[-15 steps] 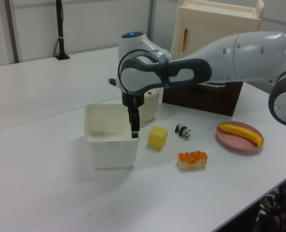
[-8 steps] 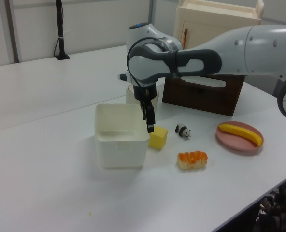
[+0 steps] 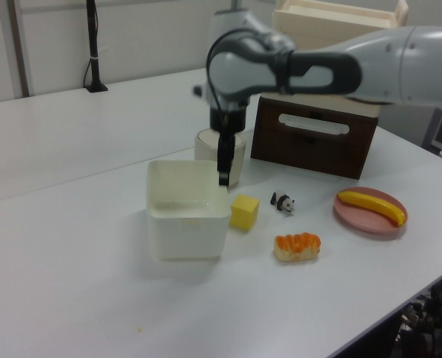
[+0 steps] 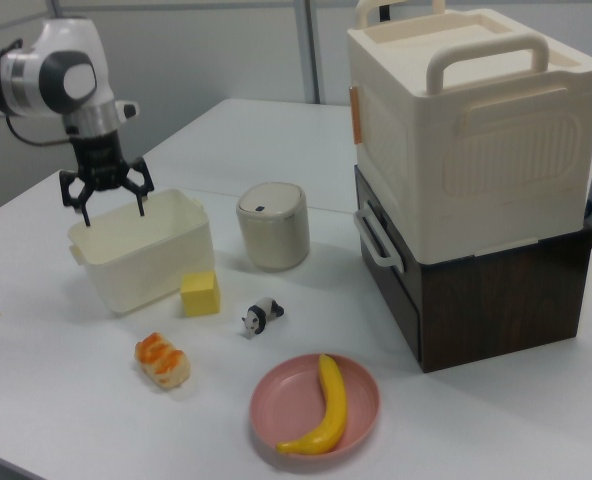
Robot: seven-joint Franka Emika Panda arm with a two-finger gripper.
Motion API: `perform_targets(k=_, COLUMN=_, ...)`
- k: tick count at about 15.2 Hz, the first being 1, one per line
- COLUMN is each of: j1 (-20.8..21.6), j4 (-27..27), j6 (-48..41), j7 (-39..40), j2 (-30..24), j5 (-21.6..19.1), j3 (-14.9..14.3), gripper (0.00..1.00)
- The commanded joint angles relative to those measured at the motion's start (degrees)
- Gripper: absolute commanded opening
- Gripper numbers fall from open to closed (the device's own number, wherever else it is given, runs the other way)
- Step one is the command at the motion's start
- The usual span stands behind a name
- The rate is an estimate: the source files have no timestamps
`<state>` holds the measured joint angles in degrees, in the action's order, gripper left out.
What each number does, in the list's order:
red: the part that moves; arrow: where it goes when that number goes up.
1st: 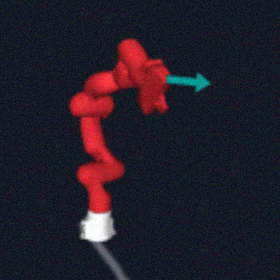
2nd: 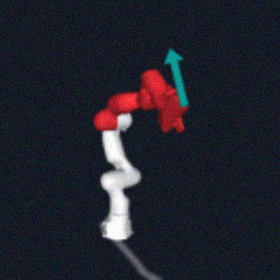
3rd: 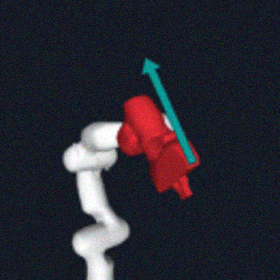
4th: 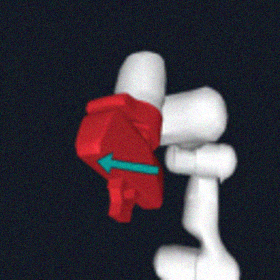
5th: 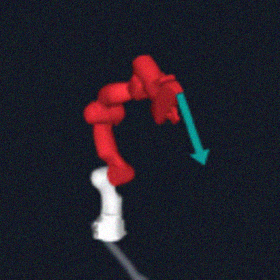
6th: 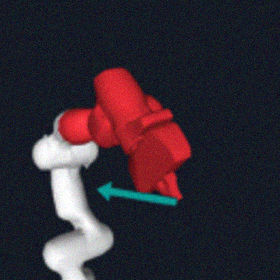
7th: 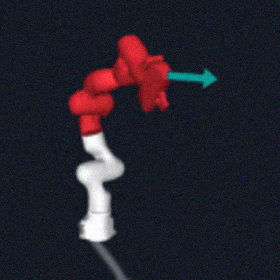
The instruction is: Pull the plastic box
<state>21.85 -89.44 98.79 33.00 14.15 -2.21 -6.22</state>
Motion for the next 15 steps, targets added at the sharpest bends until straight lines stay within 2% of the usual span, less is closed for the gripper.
perform_targets(k=1, j1=-3.6, j4=-1.5, j6=0.3, j7=-19.3, j2=-6.4, j5=-0.7, j3=0.2, gripper=1.00)
perform_targets(k=4, j1=-7.8, j4=-1.8, j6=-0.3, j7=-26.3, j2=-9.1, j5=-0.5, j3=0.3, gripper=1.00)
perform_targets(k=9, j1=-14.9, j4=-2.0, j6=-2.0, j7=-26.8, j2=-11.2, j5=1.2, j3=0.8, gripper=1.00)
perform_targets(k=11, j1=-17.8, j4=-2.1, j6=-3.1, j7=-30.3, j2=-11.7, j5=2.2, j3=2.7, gripper=1.00)
perform_targets(k=13, j1=-19.9, j4=-3.0, j6=-3.1, j7=-33.7, j2=-11.8, j5=6.5, j3=5.3, gripper=1.00)
perform_targets(k=15, j1=-20.4, j4=-3.5, j6=-3.2, j7=-33.7, j2=-11.8, j5=7.3, j3=6.0, gripper=1.00)
